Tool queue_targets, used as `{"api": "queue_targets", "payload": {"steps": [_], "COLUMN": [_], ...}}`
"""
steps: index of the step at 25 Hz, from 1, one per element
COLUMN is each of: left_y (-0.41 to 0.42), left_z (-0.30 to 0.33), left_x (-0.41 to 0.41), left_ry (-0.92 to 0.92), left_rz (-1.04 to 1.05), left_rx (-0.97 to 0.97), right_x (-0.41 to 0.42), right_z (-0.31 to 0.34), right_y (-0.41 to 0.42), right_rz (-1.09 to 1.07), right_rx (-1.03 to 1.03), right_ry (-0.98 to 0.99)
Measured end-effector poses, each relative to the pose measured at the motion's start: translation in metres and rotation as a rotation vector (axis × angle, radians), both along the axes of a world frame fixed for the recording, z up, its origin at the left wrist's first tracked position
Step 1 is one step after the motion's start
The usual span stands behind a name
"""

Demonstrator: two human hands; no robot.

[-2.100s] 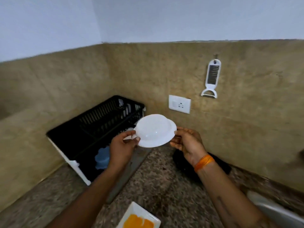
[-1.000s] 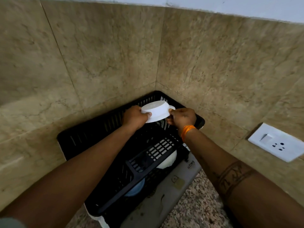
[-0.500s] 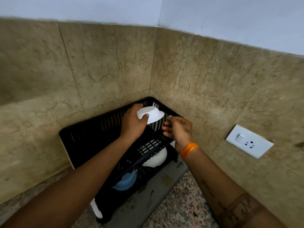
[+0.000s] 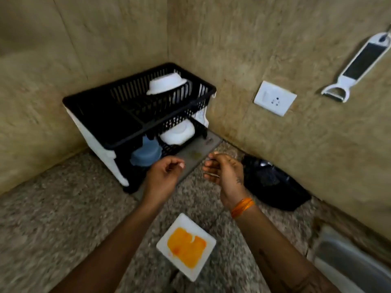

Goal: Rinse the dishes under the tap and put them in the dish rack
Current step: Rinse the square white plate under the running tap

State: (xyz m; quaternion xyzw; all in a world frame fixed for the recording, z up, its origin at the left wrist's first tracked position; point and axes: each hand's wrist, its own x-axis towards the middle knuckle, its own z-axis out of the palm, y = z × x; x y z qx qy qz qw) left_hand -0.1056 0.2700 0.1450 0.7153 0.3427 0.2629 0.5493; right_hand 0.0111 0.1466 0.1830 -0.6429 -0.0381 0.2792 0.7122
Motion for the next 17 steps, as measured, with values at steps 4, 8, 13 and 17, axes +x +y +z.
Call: {"api": "queue_targets", "payload": {"steps": [4, 8, 13, 17], "left_y": [-0.034, -0.052, -0.06, -0.057], "left_z": [-0.08, -0.128, -0.143, -0.138], "left_x": [-0.049, -0.074, -0.084, -0.075], "left_ry": [0.43, 0.806, 0.88, 0.89], "left_rz": [0.011, -0.035, -0.09, -0.069], "left_rx": [0.054, 0.216, 0.318, 0.203], "right_x": [-0.028, -0.045, -0.053, -0.056], "right_z": [-0.056, -0.087, -0.1, -0.103], "right_y": [-0.058, -0.106, -0.146, -0.171], "right_rz": [-0.035, -0.069, -0.032, -0.047], "right_rx": [-0.094, -0.161, -0.139, -0.095], "right_ry": [0.14, 0.226, 0.261, 0.3]}}
